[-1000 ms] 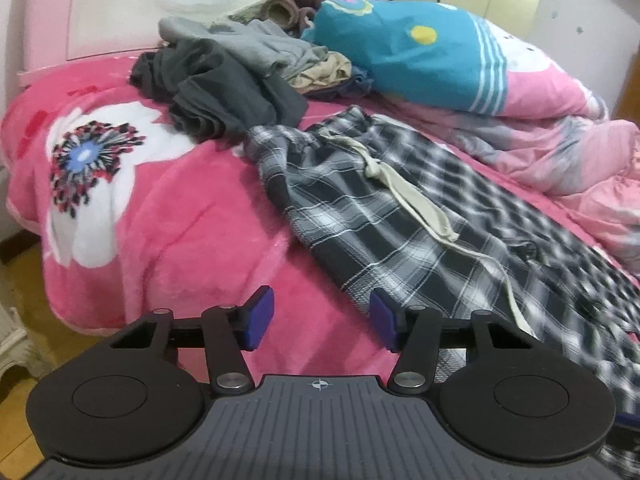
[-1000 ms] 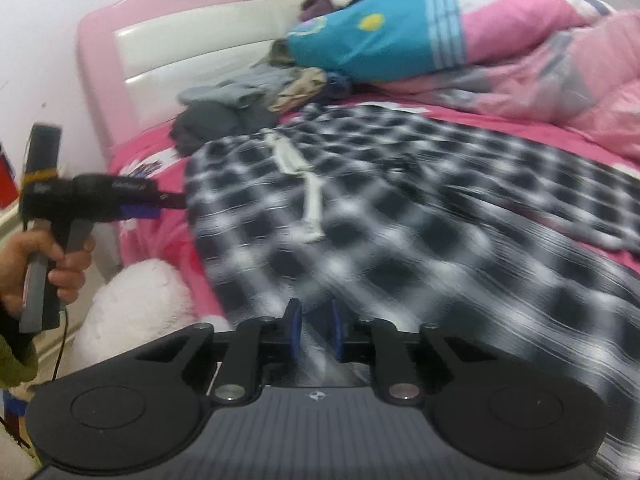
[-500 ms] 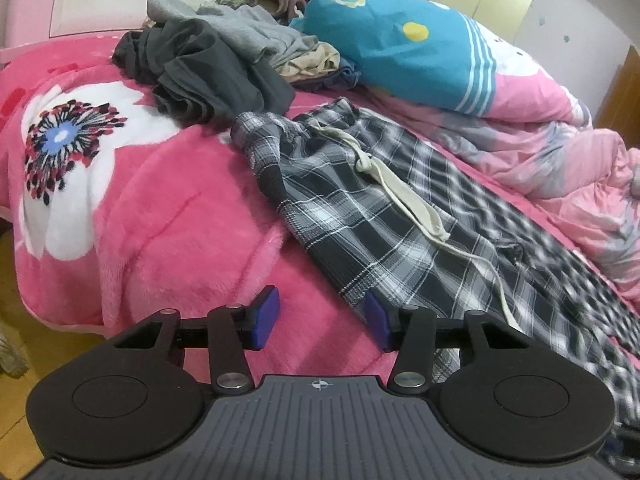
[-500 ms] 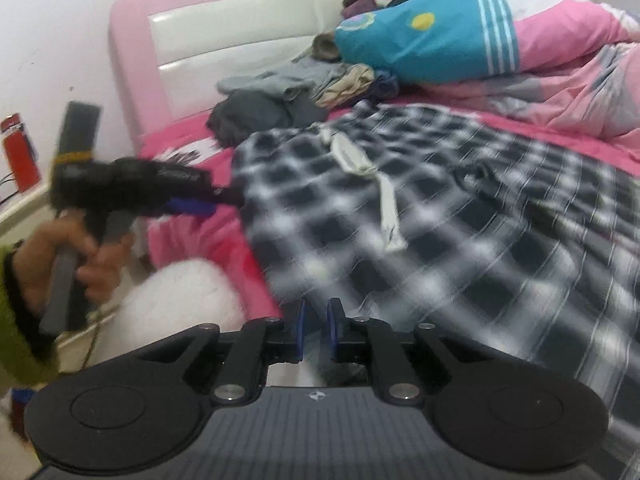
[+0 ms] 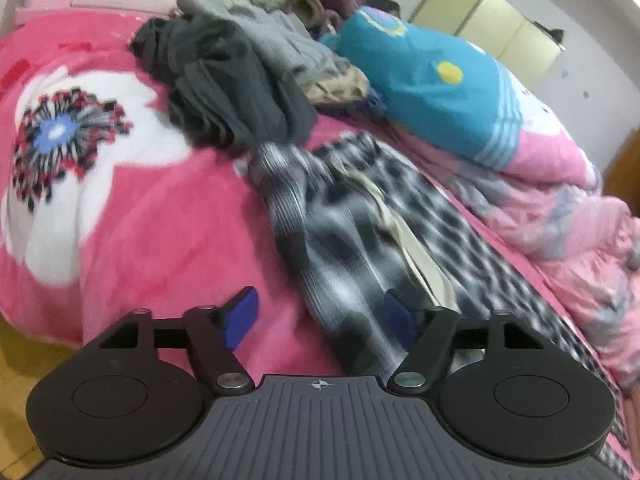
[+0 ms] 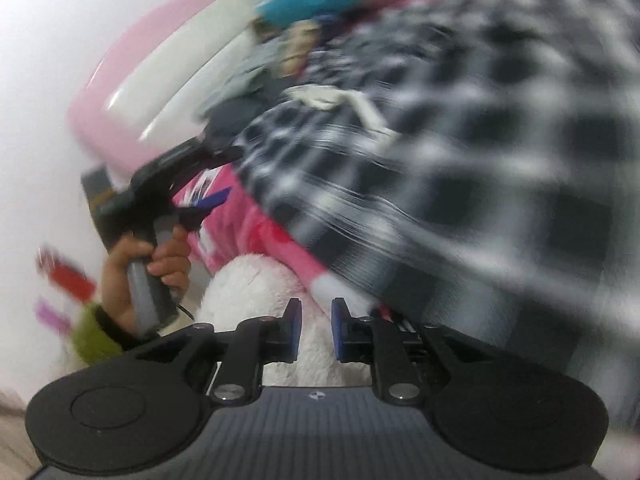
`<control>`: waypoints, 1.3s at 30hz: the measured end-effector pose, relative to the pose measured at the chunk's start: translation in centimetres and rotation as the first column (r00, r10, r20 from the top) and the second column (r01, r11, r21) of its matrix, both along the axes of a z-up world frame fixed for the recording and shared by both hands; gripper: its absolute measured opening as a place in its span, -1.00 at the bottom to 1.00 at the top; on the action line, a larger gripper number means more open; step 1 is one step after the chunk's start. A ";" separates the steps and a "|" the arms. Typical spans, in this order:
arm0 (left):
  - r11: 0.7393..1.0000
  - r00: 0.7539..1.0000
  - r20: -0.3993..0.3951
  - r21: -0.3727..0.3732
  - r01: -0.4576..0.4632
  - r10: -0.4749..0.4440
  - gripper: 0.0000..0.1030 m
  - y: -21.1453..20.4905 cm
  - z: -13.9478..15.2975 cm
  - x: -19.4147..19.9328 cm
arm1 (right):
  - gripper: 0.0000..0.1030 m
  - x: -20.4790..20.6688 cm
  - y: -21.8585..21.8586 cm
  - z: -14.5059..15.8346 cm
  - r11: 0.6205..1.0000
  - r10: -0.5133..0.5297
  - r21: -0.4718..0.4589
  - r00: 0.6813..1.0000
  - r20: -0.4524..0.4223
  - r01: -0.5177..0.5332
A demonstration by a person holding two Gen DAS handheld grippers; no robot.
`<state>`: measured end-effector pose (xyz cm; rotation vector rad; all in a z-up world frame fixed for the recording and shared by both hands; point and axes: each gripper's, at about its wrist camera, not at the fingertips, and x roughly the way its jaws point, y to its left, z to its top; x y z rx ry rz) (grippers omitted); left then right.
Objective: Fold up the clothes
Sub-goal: 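Close both grippers on the waistband of the plaid pants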
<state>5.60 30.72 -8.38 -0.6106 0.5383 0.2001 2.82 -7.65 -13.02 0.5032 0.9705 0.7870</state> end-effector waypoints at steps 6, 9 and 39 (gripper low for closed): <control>0.998 0.999 0.001 0.010 -0.054 0.054 0.24 1.9 -0.4 3.1 | -0.55 -0.4 -3.1 -2.2 0.970 -0.170 0.139 0.966 -0.197 0.199; 0.997 0.997 -0.004 0.017 -0.076 0.077 0.08 2.4 -0.7 3.9 | -0.55 -0.3 -4.6 -2.9 0.934 -0.238 0.200 0.931 -0.277 0.298; 0.977 0.980 0.110 0.122 -0.177 0.164 -0.92 0.8 1.1 5.2 | -0.95 2.4 -8.5 -0.1 0.762 -0.508 0.336 0.833 -0.220 0.553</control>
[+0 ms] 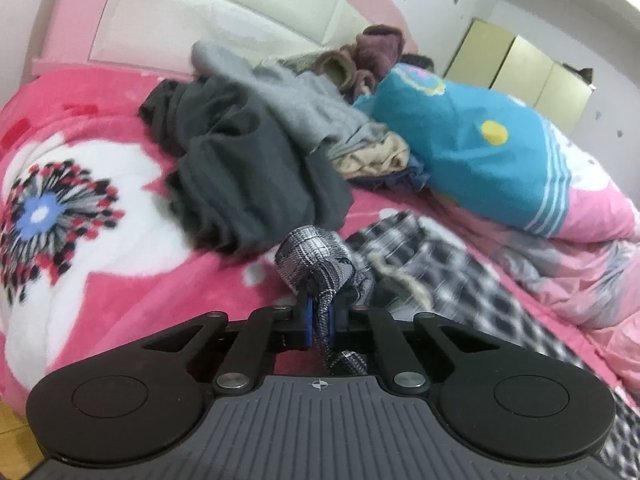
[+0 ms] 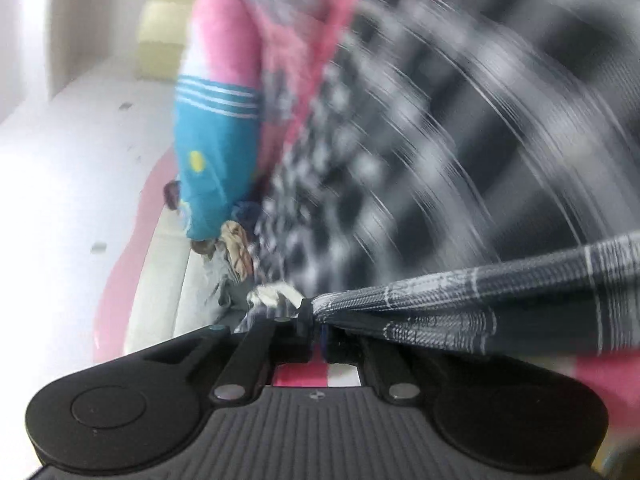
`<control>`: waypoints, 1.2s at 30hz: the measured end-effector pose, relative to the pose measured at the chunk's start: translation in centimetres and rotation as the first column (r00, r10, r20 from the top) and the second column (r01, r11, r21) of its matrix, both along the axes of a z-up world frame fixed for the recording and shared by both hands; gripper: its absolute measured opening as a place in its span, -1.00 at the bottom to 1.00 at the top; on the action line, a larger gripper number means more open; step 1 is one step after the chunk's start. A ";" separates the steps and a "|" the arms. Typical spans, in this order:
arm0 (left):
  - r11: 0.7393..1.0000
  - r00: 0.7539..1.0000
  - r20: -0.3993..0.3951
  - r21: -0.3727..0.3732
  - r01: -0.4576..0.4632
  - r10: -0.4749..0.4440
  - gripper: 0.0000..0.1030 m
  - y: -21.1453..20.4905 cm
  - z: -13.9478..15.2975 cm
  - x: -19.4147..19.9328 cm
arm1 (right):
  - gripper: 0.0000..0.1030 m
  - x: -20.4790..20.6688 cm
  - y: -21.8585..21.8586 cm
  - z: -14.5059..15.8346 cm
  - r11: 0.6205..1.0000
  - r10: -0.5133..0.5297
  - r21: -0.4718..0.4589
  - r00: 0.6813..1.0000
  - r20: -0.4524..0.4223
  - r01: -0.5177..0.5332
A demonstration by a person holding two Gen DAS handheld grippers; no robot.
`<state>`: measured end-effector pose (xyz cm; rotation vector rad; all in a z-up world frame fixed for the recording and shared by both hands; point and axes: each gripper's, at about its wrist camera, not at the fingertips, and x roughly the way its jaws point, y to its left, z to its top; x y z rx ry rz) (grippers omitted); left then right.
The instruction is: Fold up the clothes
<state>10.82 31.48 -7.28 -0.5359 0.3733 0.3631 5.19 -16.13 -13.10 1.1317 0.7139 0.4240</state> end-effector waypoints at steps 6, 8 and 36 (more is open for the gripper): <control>0.999 0.998 0.059 0.019 0.035 -0.036 -0.92 -1.6 2.2 2.5 | -0.95 4.5 -1.2 4.9 0.993 -0.015 -0.117 0.986 0.165 0.035; 0.999 0.997 0.068 0.023 0.045 -0.046 -0.93 -2.3 2.8 4.0 | -0.95 6.4 -1.5 6.4 0.987 -0.021 -0.151 0.976 0.215 0.055; 0.995 0.998 0.029 -0.085 0.050 -0.048 -0.59 -4.6 -2.8 24.0 | -0.91 36.4 -2.9 1.8 0.965 -0.041 -0.252 0.993 0.108 0.067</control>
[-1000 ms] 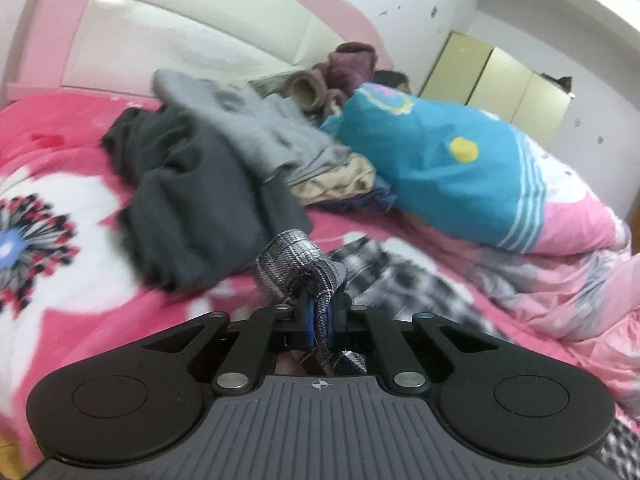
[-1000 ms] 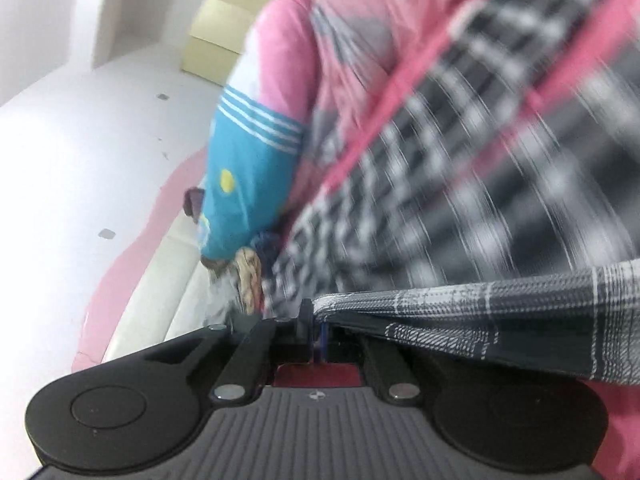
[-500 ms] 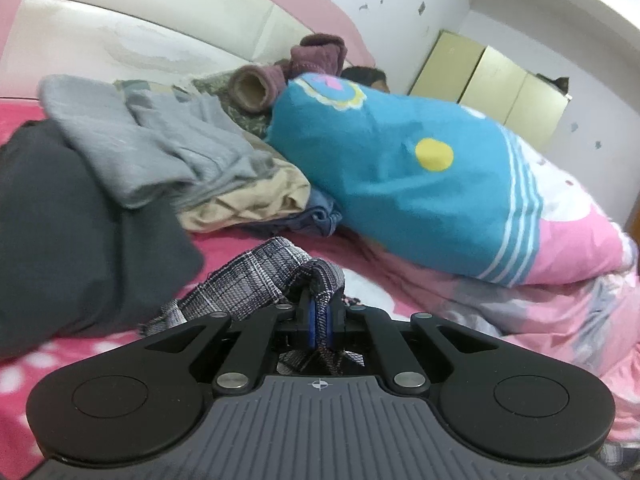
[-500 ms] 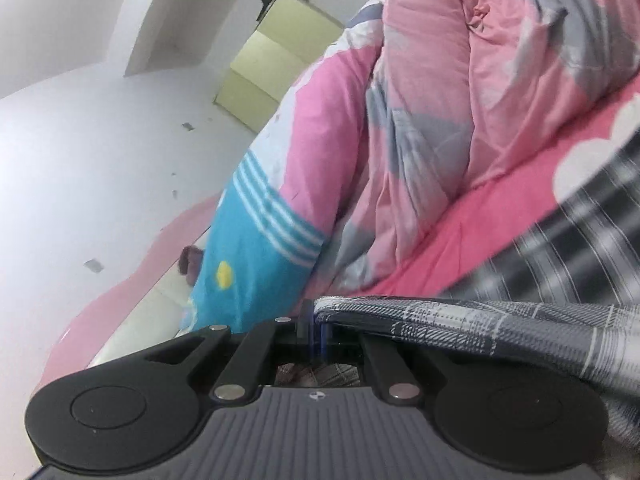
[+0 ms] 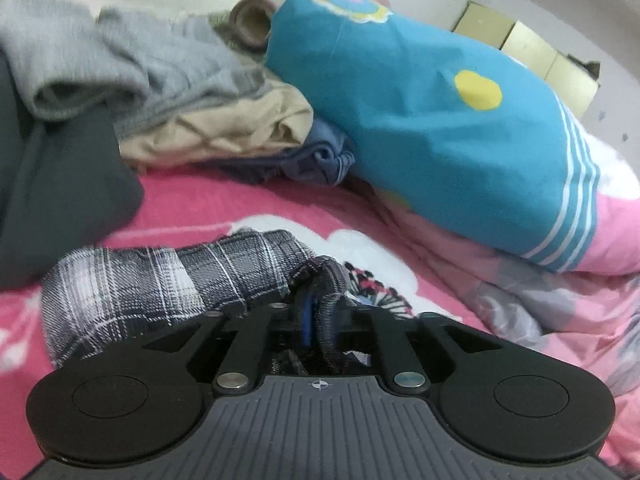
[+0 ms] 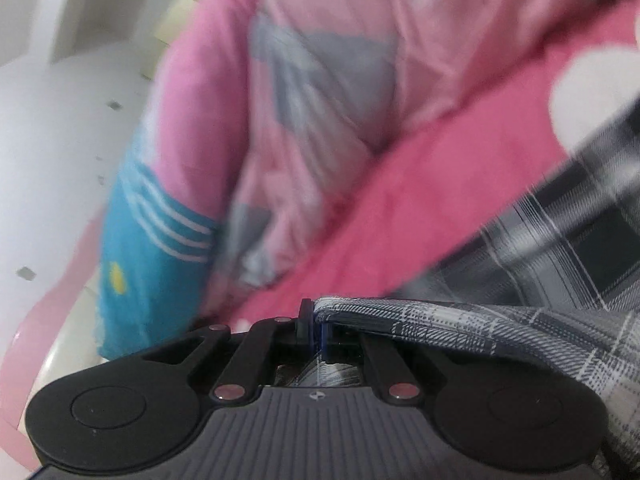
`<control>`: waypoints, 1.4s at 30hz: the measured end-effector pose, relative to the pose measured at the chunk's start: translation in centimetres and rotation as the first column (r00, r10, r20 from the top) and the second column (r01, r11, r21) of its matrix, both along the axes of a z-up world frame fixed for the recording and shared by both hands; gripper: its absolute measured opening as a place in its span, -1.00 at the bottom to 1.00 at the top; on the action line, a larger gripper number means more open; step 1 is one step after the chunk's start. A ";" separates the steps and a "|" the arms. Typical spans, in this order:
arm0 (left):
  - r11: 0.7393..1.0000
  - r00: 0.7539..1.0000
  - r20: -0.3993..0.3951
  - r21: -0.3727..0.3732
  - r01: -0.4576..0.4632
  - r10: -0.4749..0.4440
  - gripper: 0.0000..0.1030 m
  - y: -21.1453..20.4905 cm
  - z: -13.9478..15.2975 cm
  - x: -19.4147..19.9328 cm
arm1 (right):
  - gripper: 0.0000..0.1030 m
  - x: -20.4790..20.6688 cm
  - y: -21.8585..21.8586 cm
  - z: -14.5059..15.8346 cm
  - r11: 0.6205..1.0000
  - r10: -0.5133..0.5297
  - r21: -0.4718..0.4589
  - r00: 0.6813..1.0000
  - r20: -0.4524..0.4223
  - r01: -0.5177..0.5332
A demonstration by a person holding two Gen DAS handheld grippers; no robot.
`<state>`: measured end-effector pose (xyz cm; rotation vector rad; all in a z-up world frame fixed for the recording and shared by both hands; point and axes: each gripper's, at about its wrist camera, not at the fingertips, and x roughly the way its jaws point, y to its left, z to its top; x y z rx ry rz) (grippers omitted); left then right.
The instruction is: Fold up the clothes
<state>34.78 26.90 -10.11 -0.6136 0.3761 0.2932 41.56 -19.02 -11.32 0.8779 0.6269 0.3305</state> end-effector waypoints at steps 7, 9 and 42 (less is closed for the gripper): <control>0.997 0.988 0.143 -0.064 -0.044 0.053 0.15 2.5 4.3 -6.2 | -0.15 -0.7 -0.8 1.7 0.989 0.139 -0.047 0.986 -0.090 -0.143; 0.989 0.983 0.128 -0.081 -0.121 0.130 0.15 3.6 5.1 -8.1 | -0.03 -2.3 -0.9 3.7 0.979 0.189 -0.072 0.980 -0.057 -0.193; 0.963 0.983 -0.165 0.243 0.114 -0.074 0.13 5.2 -1.0 -6.8 | -0.87 5.5 38.4 5.2 0.462 0.791 -0.587 0.609 -0.066 -0.664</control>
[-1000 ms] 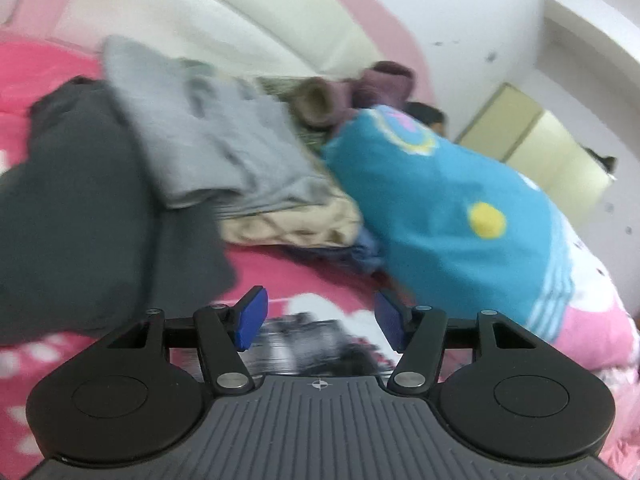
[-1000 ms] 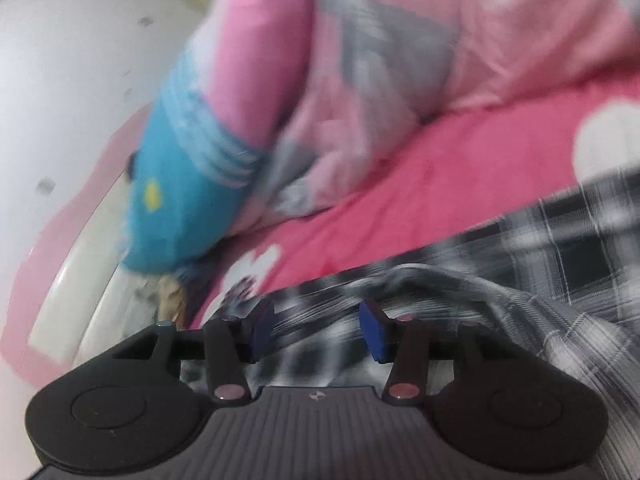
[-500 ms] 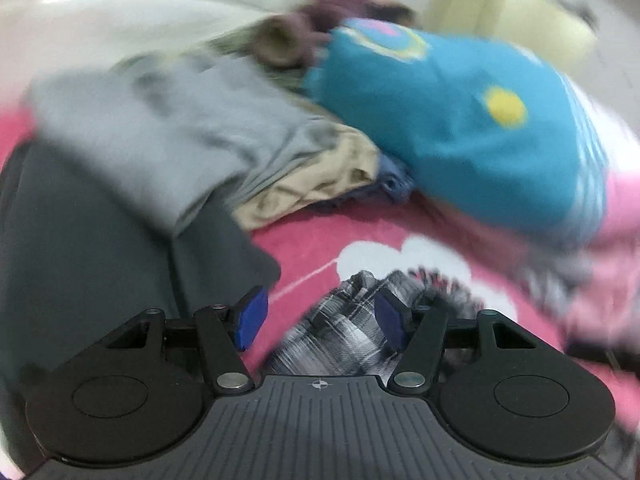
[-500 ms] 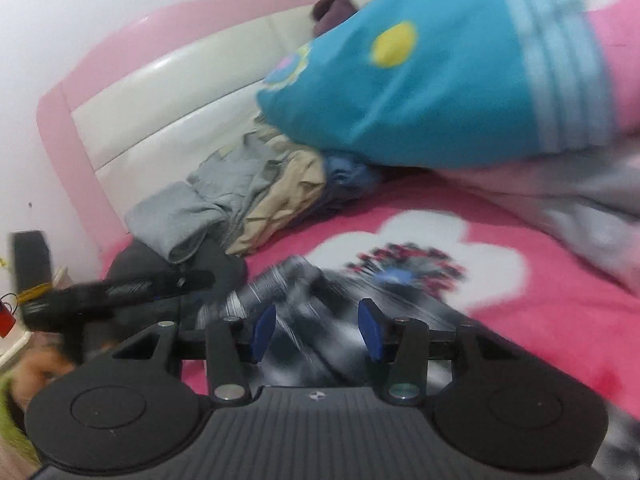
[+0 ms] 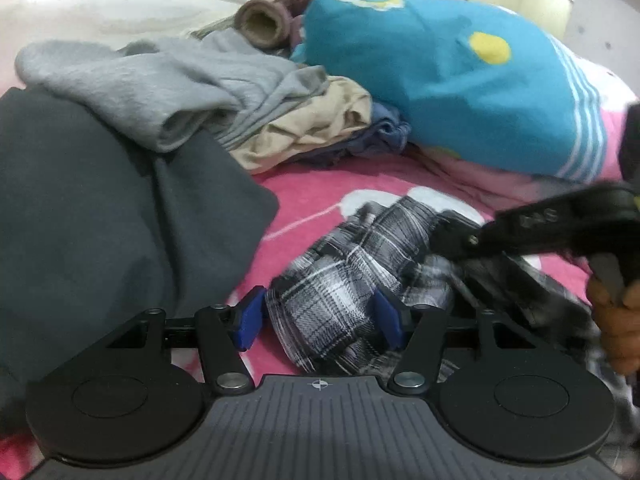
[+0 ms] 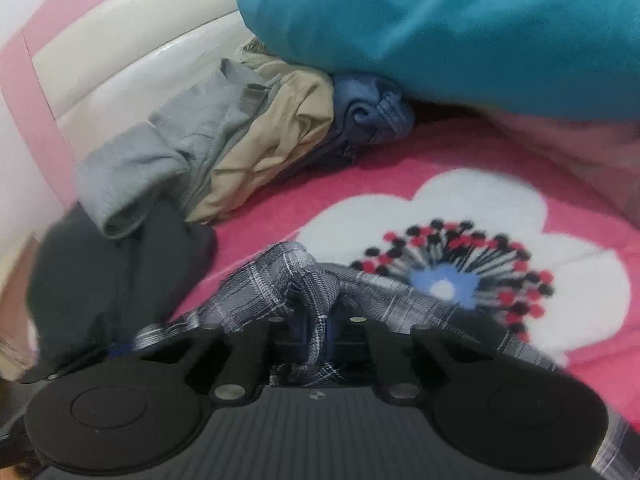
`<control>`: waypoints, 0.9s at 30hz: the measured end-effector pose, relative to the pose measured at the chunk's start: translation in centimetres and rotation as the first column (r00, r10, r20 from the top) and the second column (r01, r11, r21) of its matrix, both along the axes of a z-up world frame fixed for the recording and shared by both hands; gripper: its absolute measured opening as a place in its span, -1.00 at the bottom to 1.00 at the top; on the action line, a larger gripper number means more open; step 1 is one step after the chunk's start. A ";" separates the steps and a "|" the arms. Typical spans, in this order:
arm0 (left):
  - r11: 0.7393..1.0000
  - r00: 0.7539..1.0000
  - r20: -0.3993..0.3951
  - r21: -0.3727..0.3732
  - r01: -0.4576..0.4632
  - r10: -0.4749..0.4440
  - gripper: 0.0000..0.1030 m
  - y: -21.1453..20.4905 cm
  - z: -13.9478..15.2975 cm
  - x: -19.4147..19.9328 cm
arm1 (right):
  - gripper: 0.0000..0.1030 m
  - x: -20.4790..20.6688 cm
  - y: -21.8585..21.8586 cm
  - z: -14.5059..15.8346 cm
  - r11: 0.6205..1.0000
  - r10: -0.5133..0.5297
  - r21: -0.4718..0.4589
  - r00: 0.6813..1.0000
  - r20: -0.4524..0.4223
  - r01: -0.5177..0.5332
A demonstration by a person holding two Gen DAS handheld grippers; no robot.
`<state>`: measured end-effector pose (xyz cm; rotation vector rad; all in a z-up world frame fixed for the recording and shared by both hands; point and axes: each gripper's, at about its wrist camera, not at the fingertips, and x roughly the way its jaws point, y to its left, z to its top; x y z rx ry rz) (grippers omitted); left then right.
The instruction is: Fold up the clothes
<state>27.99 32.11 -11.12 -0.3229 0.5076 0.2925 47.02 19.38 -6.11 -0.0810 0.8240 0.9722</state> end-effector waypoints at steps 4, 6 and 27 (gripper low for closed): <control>1.000 1.000 0.029 -0.030 0.008 -0.007 0.12 0.3 -0.1 -0.4 | -0.89 -1.5 1.2 0.8 0.999 0.032 -0.012 0.986 0.164 -0.030; 0.999 0.999 0.042 -0.050 0.001 0.001 0.12 0.7 -0.2 -0.5 | -0.89 -2.0 2.2 1.2 0.998 0.060 -0.027 0.974 0.219 -0.055; 0.989 0.997 0.074 -0.146 -0.012 0.023 0.09 1.9 -0.8 -1.2 | -0.17 1.7 -7.8 6.4 0.989 -0.053 0.147 0.971 0.235 0.018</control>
